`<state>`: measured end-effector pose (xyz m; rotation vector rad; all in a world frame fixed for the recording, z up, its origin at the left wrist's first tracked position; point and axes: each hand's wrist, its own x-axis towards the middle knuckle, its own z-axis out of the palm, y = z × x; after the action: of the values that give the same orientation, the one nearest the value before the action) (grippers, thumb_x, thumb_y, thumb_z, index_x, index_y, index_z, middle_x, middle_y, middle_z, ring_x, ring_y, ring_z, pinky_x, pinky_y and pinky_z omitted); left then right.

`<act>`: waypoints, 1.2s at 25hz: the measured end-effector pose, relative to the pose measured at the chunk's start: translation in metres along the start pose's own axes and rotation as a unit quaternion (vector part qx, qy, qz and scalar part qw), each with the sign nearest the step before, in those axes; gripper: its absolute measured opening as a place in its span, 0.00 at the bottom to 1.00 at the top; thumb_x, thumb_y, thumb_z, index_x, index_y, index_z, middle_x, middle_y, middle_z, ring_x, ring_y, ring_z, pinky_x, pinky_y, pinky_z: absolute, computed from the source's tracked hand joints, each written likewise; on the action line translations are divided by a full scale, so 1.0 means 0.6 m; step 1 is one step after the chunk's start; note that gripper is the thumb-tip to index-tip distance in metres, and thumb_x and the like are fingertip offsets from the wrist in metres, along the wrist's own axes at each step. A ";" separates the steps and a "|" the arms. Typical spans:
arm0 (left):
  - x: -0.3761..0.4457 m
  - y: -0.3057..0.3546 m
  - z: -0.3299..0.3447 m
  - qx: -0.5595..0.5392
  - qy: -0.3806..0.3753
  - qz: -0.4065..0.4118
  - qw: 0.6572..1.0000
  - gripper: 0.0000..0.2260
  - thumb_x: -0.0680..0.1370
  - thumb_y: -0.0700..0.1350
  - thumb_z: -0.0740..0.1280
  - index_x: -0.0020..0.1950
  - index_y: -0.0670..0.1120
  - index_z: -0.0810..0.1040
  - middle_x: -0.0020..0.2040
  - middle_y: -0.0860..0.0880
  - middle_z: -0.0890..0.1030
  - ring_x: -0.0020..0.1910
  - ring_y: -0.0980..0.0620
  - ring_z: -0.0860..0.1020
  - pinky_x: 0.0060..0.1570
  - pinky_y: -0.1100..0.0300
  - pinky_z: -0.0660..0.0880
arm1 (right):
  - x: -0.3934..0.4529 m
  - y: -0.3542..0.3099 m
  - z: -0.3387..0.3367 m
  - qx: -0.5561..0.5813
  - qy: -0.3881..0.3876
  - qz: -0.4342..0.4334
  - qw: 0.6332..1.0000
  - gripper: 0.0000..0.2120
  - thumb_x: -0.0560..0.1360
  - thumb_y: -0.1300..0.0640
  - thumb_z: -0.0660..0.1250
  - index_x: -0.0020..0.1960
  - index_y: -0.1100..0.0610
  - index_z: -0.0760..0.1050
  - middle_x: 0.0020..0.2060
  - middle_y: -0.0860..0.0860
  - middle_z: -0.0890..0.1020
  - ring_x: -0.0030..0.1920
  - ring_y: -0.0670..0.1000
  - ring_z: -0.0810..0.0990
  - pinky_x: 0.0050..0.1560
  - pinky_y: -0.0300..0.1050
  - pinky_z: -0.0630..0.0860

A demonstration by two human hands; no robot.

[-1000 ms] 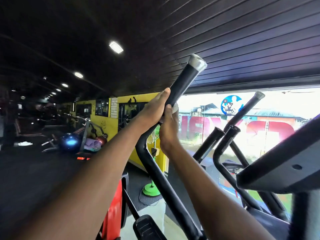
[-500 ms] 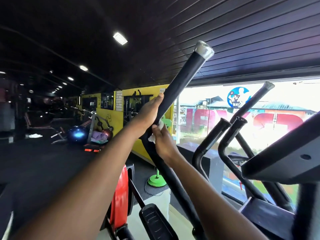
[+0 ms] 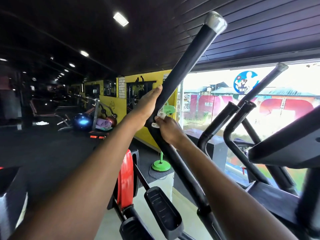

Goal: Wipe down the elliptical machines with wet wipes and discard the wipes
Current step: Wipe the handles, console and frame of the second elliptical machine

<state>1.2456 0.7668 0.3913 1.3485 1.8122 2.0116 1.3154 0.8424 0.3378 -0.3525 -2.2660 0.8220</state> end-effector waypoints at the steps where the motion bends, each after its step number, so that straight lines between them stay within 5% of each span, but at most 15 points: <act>1: -0.003 -0.003 0.001 0.017 -0.004 0.010 1.000 0.23 0.81 0.60 0.57 0.69 0.47 0.74 0.63 0.47 0.79 0.62 0.48 0.77 0.65 0.51 0.71 | 0.003 -0.007 0.001 0.030 0.007 -0.004 1.000 0.14 0.82 0.49 0.53 0.57 0.59 0.69 0.49 0.56 0.79 0.49 0.57 0.77 0.52 0.50 0.73; 5: -0.013 -0.034 0.009 0.039 0.049 0.054 0.997 0.16 0.76 0.63 0.61 0.50 0.53 0.77 0.45 0.47 0.80 0.43 0.51 0.78 0.47 0.55 0.72 | 0.007 0.005 0.027 -0.056 -0.048 -0.029 0.997 0.17 0.81 0.49 0.52 0.60 0.61 0.68 0.54 0.63 0.79 0.53 0.63 0.78 0.54 0.53 0.74; 9: -0.020 -0.071 0.017 0.057 0.084 0.072 0.992 0.27 0.75 0.64 0.63 0.65 0.46 0.73 0.55 0.44 0.80 0.51 0.49 0.78 0.48 0.59 0.71 | -0.009 0.040 -0.012 -0.062 -0.104 0.054 0.991 0.22 0.82 0.42 0.50 0.43 0.57 0.72 0.43 0.58 0.78 0.45 0.56 0.77 0.51 0.44 0.70; 14: -0.025 -0.085 0.021 0.058 0.121 0.082 0.988 0.21 0.78 0.51 0.68 0.69 0.47 0.71 0.55 0.50 0.81 0.48 0.57 0.79 0.45 0.68 0.73 | -0.021 0.024 0.010 0.016 -0.046 -0.017 0.999 0.17 0.83 0.49 0.50 0.49 0.58 0.71 0.42 0.57 0.81 0.43 0.57 0.81 0.52 0.55 0.76; 18: -0.033 -0.097 0.032 0.063 0.148 0.078 0.984 0.21 0.78 0.40 0.68 0.70 0.47 0.68 0.56 0.51 0.78 0.48 0.56 0.77 0.41 0.78 0.69 | -0.030 0.047 -0.008 0.044 -0.112 0.071 0.990 0.26 0.83 0.44 0.51 0.42 0.64 0.73 0.40 0.63 0.83 0.41 0.61 0.83 0.49 0.53 0.80; 22: -0.033 -0.108 0.033 0.016 0.149 0.049 0.987 0.23 0.77 0.36 0.68 0.70 0.47 0.68 0.54 0.53 0.79 0.49 0.59 0.78 0.49 0.68 0.73 | -0.030 0.026 0.004 -0.006 -0.056 0.019 0.998 0.19 0.84 0.49 0.50 0.46 0.60 0.71 0.37 0.53 0.78 0.39 0.50 0.79 0.43 0.42 0.68; 24: -0.037 -0.116 0.034 0.013 0.149 0.027 0.988 0.24 0.76 0.35 0.68 0.70 0.47 0.67 0.55 0.51 0.80 0.52 0.53 0.79 0.50 0.65 0.74 | -0.046 0.052 -0.007 0.027 -0.096 0.064 0.993 0.24 0.83 0.45 0.51 0.44 0.62 0.74 0.33 0.54 0.82 0.30 0.46 0.81 0.37 0.41 0.72; 26: -0.041 -0.119 0.036 0.008 0.153 0.015 0.988 0.25 0.76 0.35 0.68 0.71 0.47 0.65 0.58 0.48 0.79 0.55 0.51 0.79 0.47 0.67 0.72 | -0.063 0.061 -0.024 0.055 -0.146 0.121 0.980 0.26 0.82 0.42 0.51 0.45 0.62 0.74 0.34 0.58 0.83 0.33 0.53 0.83 0.38 0.43 0.78; 28: -0.047 -0.118 0.040 0.007 0.162 0.009 0.987 0.25 0.77 0.35 0.67 0.71 0.47 0.64 0.59 0.47 0.79 0.54 0.50 0.79 0.45 0.69 0.72 | -0.068 0.054 -0.023 0.012 -0.104 0.078 0.991 0.23 0.83 0.45 0.50 0.46 0.61 0.73 0.37 0.55 0.81 0.40 0.54 0.79 0.41 0.44 0.73; 30: -0.050 -0.119 0.044 -0.004 0.158 0.000 0.987 0.25 0.77 0.36 0.66 0.72 0.48 0.63 0.60 0.44 0.79 0.55 0.47 0.80 0.52 0.59 0.77 | -0.083 0.050 -0.009 -0.011 -0.043 0.035 0.998 0.20 0.84 0.47 0.51 0.48 0.60 0.73 0.38 0.52 0.79 0.39 0.50 0.77 0.41 0.42 0.67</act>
<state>1.2484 0.7878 0.3124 1.0741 1.9184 2.3415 1.3558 0.8449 0.2958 -0.4171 -2.3554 0.8635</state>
